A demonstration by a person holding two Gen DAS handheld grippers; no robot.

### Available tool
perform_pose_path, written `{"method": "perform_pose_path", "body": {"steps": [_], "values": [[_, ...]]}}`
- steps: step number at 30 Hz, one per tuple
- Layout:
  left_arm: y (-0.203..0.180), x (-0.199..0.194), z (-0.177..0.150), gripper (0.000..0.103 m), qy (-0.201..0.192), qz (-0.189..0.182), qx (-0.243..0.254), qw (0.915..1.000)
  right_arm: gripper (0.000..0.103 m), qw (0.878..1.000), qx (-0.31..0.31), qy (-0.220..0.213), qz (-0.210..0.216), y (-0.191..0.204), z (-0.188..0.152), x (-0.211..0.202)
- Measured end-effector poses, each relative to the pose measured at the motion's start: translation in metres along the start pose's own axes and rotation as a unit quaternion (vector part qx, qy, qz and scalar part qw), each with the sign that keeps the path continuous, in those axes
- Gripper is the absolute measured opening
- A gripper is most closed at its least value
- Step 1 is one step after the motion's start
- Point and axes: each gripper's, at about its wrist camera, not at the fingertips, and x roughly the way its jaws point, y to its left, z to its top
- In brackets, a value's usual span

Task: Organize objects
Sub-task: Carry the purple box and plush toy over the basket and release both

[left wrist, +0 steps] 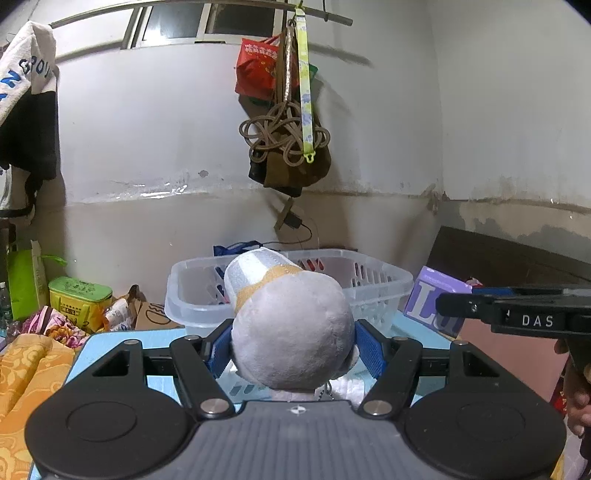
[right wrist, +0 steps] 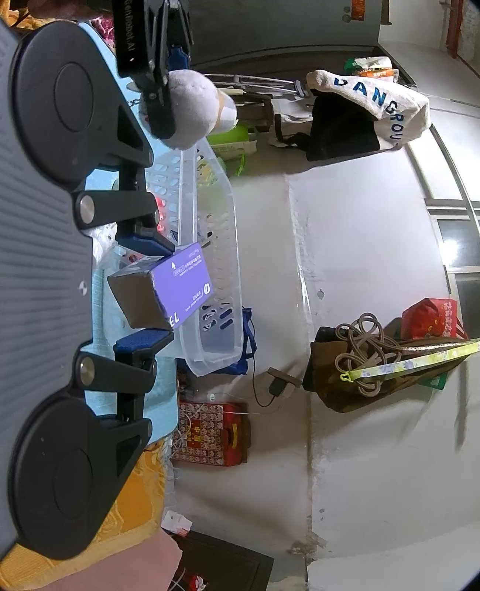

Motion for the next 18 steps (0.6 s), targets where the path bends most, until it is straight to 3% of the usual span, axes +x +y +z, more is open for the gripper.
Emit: {"method": "perform_pose_path", "body": {"steps": [10, 14, 18], "values": [[0.011, -0.003, 0.023, 0.071, -0.013, 0.012, -0.019, 0.9997, 0.047, 1.000, 0.005, -0.020, -0.008, -0.001, 0.018, -0.001], [0.012, 0.001, 0.051, 0.071, -0.016, 0.009, -0.040, 0.9990, 0.047, 0.999, 0.026, -0.021, -0.003, -0.002, 0.041, 0.014], [0.011, 0.028, 0.080, 0.071, 0.001, 0.018, -0.049, 0.9986, 0.047, 1.000, -0.005, -0.012, -0.020, 0.005, 0.070, 0.043]]}}
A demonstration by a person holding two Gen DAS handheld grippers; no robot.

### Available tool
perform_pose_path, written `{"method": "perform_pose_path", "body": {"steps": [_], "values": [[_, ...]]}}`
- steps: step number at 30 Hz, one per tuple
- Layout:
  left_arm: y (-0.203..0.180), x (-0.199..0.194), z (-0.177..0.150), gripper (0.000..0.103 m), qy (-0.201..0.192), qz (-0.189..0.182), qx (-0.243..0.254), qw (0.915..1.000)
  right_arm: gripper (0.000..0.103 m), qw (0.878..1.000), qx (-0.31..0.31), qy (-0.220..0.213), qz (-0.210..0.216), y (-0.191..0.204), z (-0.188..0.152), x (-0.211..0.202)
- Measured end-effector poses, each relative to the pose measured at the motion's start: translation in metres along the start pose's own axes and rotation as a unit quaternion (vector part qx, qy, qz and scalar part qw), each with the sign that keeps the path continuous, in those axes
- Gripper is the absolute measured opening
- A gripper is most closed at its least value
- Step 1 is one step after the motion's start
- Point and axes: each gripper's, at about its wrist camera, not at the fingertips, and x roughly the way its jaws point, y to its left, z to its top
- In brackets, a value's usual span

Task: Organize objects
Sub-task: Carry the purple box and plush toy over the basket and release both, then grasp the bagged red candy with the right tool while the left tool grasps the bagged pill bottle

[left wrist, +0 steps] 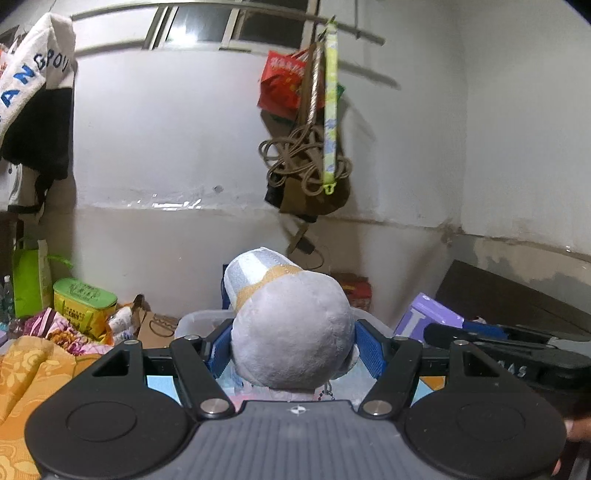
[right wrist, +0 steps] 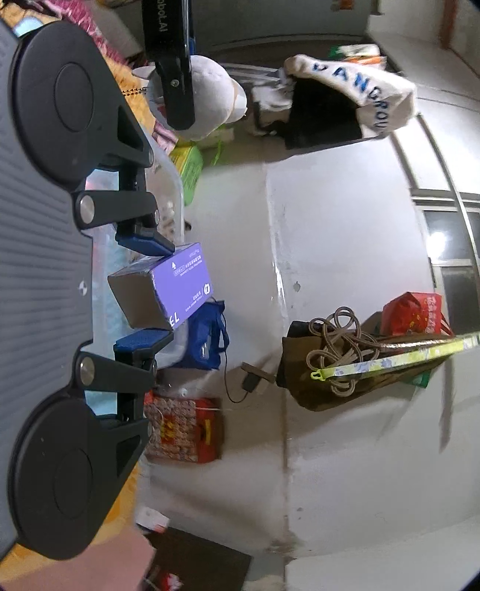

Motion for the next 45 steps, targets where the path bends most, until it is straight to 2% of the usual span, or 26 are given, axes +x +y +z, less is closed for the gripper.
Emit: {"method": "perform_pose_path", "body": {"steps": [3, 6, 10, 12, 16, 18, 19, 20, 21, 23, 26, 30, 32, 34, 37, 39, 41, 45], "values": [[0.004, 0.026, 0.015, 0.072, 0.016, 0.019, -0.008, 0.9997, 0.047, 1.000, 0.005, 0.018, -0.001, -0.006, 0.020, 0.026], [0.012, 0.054, 0.024, 0.072, 0.039, 0.029, -0.031, 0.9983, 0.047, 0.999, 0.007, 0.034, -0.002, -0.007, 0.025, 0.048], [0.022, 0.084, 0.022, 0.072, 0.060, 0.046, -0.048, 0.9960, 0.047, 0.998, -0.005, 0.057, -0.007, -0.001, 0.012, 0.072], [0.031, 0.094, 0.012, 0.073, 0.075, 0.035, -0.068, 0.9942, 0.047, 0.998, -0.003, 0.068, -0.002, 0.000, 0.001, 0.081], [0.035, 0.116, -0.005, 0.080, 0.118, 0.031, -0.050, 0.9912, 0.048, 0.996, -0.027, 0.082, 0.006, 0.005, -0.011, 0.097], [0.034, 0.118, -0.009, 0.090, 0.119, 0.046, -0.037, 0.9911, 0.064, 0.998, -0.033, 0.059, -0.014, 0.006, -0.017, 0.093], [0.034, 0.116, -0.009, 0.093, 0.113, 0.057, -0.029, 0.9915, 0.093, 0.998, -0.036, 0.043, -0.028, 0.006, -0.017, 0.087], [0.034, 0.112, -0.009, 0.099, 0.101, 0.067, -0.025, 0.9923, 0.103, 0.998, -0.039, 0.032, -0.036, 0.006, -0.016, 0.082], [0.034, 0.105, -0.007, 0.103, 0.080, 0.074, -0.023, 0.9938, 0.103, 0.998, -0.040, 0.014, -0.044, 0.005, -0.017, 0.072], [0.035, 0.091, -0.004, 0.103, 0.048, 0.078, -0.014, 0.9957, 0.103, 0.999, -0.035, 0.004, -0.035, 0.001, -0.013, 0.059], [0.033, 0.078, 0.003, 0.103, 0.029, 0.089, 0.003, 0.9956, 0.103, 1.000, -0.018, -0.008, -0.020, -0.004, -0.010, 0.033], [0.014, 0.052, -0.008, 0.103, 0.044, 0.085, 0.063, 0.9935, 0.103, 1.000, -0.010, -0.003, 0.017, -0.009, -0.028, -0.014], [0.007, 0.027, -0.024, 0.103, 0.039, 0.062, 0.066, 0.9951, 0.103, 1.000, 0.004, -0.004, 0.025, -0.012, -0.044, -0.021], [0.005, 0.015, -0.042, 0.103, 0.044, 0.027, 0.050, 0.9974, 0.103, 0.999, 0.038, 0.023, 0.024, -0.013, -0.067, -0.021], [-0.001, 0.022, -0.068, 0.095, 0.093, 0.005, 0.047, 0.9945, 0.103, 0.993, 0.042, 0.107, 0.031, -0.013, -0.096, -0.004], [0.000, 0.029, -0.084, 0.094, 0.112, 0.007, 0.044, 0.9927, 0.102, 0.992, 0.016, 0.122, 0.022, -0.009, -0.111, 0.004], [0.002, 0.038, -0.095, 0.092, 0.130, 0.005, 0.039, 0.9907, 0.094, 0.991, -0.005, 0.134, 0.026, -0.003, -0.118, 0.010], [-0.001, 0.037, -0.106, 0.092, 0.137, -0.002, 0.047, 0.9895, 0.085, 0.987, -0.038, 0.154, 0.039, 0.010, -0.123, 0.024]]}}
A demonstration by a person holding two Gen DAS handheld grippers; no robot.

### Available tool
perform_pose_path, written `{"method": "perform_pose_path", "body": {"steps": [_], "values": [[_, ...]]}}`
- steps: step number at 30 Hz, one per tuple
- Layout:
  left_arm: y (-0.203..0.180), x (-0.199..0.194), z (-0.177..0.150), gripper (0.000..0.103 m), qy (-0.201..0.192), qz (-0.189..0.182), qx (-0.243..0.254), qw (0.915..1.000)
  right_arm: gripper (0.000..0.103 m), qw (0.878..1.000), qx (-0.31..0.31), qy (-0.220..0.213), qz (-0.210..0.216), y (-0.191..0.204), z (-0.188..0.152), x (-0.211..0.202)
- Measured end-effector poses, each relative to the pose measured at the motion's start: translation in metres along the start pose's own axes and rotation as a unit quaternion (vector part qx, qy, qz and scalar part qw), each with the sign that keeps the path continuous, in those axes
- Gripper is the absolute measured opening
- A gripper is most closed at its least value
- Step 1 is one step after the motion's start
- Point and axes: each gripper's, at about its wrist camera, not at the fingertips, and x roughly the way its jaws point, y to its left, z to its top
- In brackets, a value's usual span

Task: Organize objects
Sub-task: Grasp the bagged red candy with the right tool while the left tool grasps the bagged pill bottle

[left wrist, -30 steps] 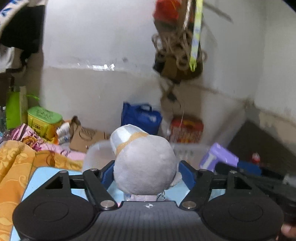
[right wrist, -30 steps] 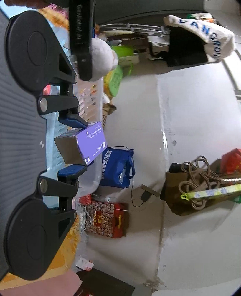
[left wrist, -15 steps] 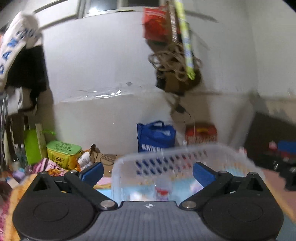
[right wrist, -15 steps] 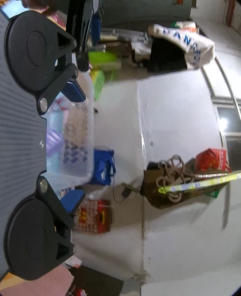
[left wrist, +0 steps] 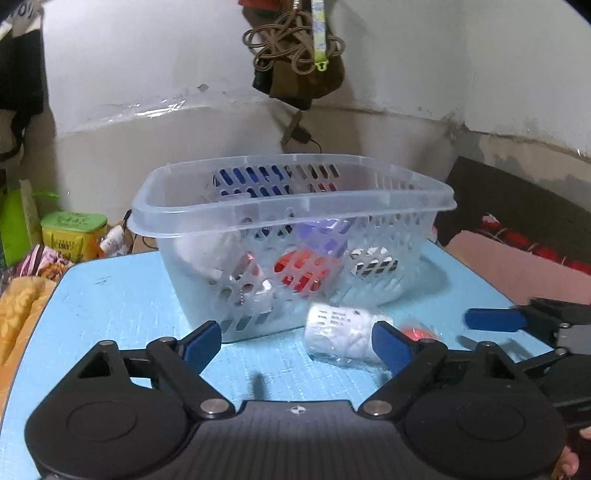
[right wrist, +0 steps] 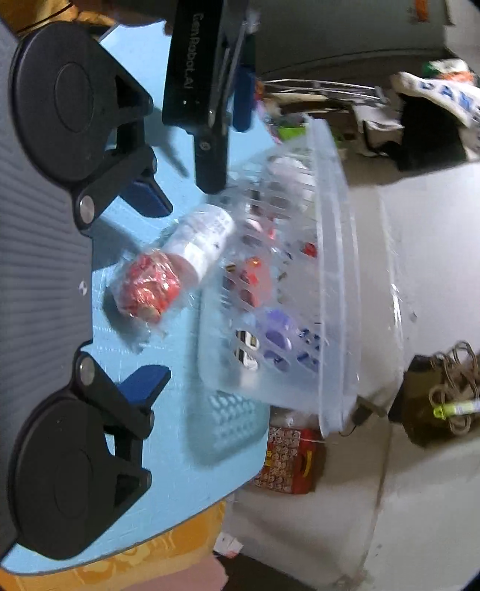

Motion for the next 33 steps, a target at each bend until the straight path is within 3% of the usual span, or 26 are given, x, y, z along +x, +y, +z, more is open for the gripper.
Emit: {"method": "perform_pose_path", "body": {"steps": [4, 7, 15, 25, 27, 33], "values": [[-0.011, -0.001, -0.004, 0.092, -0.002, -0.001, 0.017, 0.9998, 0.059, 1.000, -0.011, 0.020, -0.001, 0.000, -0.010, 0.004], [-0.015, 0.002, -0.009, 0.092, 0.004, 0.004, 0.024, 0.9997, 0.057, 1.000, -0.019, 0.019, -0.008, 0.000, -0.015, -0.003], [-0.027, 0.023, -0.012, 0.092, 0.016, -0.004, 0.019, 0.9997, 0.056, 0.999, 0.009, -0.002, -0.042, -0.036, -0.012, -0.026], [-0.060, 0.052, -0.018, 0.092, 0.039, 0.038, 0.051, 0.9972, 0.057, 0.999, 0.032, 0.000, -0.039, -0.052, -0.015, -0.028], [-0.062, 0.053, -0.018, 0.074, 0.042, 0.043, 0.045, 0.9972, 0.057, 0.999, 0.033, -0.002, -0.037, -0.054, -0.015, -0.029], [-0.061, 0.046, -0.022, 0.074, 0.023, 0.053, 0.058, 0.9966, 0.057, 0.999, 0.041, -0.003, -0.030, -0.060, -0.018, -0.029]]}}
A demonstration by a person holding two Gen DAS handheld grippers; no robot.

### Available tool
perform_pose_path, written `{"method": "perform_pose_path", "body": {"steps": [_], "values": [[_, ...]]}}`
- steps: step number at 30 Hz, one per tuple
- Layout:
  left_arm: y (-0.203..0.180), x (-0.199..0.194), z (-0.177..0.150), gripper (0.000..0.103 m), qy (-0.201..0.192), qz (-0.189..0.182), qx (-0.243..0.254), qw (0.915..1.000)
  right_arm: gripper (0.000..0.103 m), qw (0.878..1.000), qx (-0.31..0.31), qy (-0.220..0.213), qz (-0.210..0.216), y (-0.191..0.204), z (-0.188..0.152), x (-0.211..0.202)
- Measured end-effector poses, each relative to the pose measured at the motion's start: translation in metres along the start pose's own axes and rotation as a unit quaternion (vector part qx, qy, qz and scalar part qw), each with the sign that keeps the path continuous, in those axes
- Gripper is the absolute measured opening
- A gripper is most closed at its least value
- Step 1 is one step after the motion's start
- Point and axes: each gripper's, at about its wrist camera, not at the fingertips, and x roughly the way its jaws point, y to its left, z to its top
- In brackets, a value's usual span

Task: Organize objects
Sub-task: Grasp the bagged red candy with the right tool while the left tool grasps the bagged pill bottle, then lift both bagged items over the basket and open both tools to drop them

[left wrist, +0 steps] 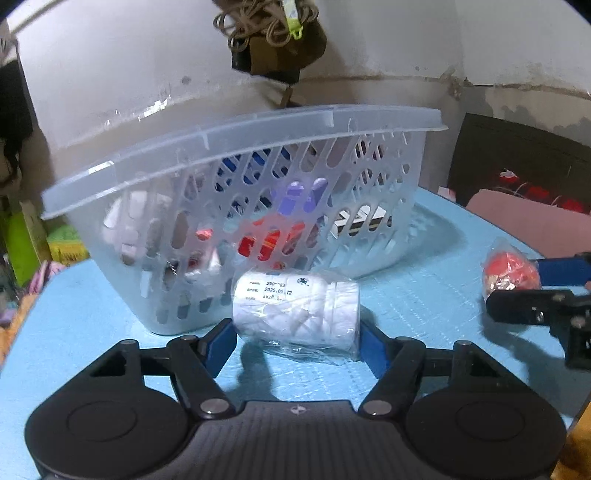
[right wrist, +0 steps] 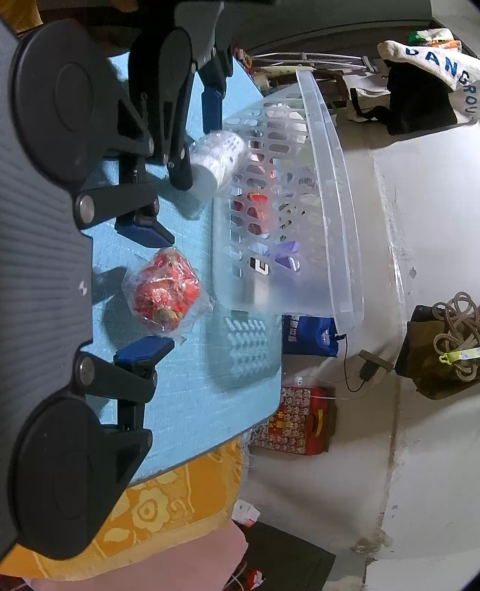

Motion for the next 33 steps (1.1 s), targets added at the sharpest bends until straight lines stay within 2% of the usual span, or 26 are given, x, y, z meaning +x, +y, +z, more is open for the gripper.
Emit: {"method": "perform_pose_path", "body": {"steps": [12, 33], "values": [[0.020, -0.023, -0.014, 0.074, -0.021, -0.021, 0.012, 0.9995, 0.056, 1.000, -0.027, 0.004, 0.011, 0.024, -0.001, 0.008], [0.055, -0.052, -0.010, 0.074, -0.057, -0.017, -0.019, 0.9980, 0.056, 0.999, -0.045, -0.002, 0.027, 0.053, 0.007, 0.009]]}}
